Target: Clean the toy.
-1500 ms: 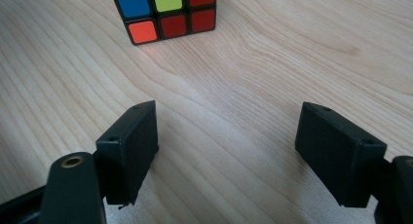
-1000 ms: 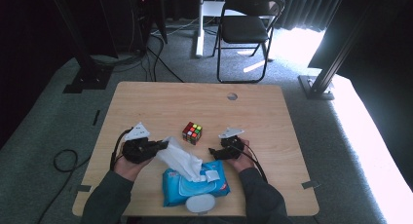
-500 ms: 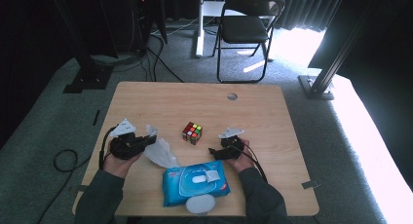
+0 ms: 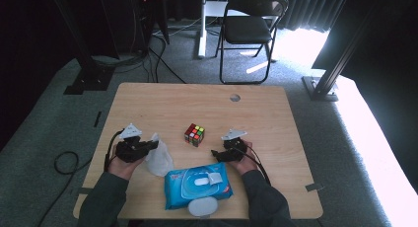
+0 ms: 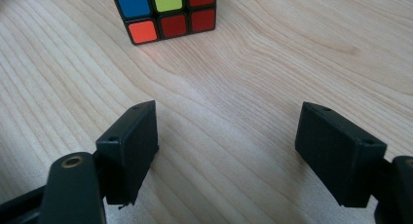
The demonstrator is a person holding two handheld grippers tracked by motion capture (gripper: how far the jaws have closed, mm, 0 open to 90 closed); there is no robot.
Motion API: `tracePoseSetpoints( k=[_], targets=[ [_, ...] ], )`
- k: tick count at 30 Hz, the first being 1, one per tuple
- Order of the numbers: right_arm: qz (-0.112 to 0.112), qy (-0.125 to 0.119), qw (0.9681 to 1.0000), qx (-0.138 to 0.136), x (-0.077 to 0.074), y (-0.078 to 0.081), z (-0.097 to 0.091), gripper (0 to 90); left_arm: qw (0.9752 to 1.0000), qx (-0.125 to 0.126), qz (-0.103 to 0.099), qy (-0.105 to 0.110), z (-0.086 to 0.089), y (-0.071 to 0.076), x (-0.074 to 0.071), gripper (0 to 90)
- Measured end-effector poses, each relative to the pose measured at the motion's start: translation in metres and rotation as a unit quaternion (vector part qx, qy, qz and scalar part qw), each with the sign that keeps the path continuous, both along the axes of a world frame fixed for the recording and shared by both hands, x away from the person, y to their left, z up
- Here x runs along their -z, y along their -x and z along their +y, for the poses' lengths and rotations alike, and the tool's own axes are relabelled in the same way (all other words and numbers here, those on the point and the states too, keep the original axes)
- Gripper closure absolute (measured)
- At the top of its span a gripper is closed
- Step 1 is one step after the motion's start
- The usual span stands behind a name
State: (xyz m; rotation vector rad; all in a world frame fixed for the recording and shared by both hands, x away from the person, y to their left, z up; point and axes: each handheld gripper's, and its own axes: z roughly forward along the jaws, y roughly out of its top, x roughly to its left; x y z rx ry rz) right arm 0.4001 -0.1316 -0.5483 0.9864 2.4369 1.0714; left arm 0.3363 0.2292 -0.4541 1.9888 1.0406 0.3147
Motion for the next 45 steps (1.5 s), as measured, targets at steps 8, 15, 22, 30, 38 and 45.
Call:
tracePoseSetpoints(
  k=[8,15,22,30,38,45],
  targets=[
    [0.000,0.000,1.0000,0.000,0.000,0.000,0.000,23.3,0.9993,0.010,0.020,-0.029,-0.009,-0.007,0.024,87.9],
    [0.000,0.000,1.0000,0.000,0.000,0.000,0.000,23.3,0.9974,0.004,0.034,-0.064,-0.018,-0.013,0.048,74.5],
    [0.000,-0.001,1.0000,0.001,0.000,0.000,0.000,23.3,0.9952,-0.014,0.041,-0.088,-0.023,-0.019,0.063,51.2],
    [0.000,0.000,1.0000,0.000,0.000,0.000,0.000,23.3,0.9905,-0.038,0.039,-0.126,-0.027,-0.022,0.076,37.7],
    [0.000,0.000,1.0000,0.001,0.000,0.000,0.000,23.3,0.9900,-0.041,0.034,-0.130,-0.030,-0.022,0.080,30.7],
    [0.000,0.000,1.0000,0.000,0.000,0.000,0.000,23.3,0.9901,-0.037,0.035,-0.131,-0.030,-0.021,0.080,28.1]
  ],
)
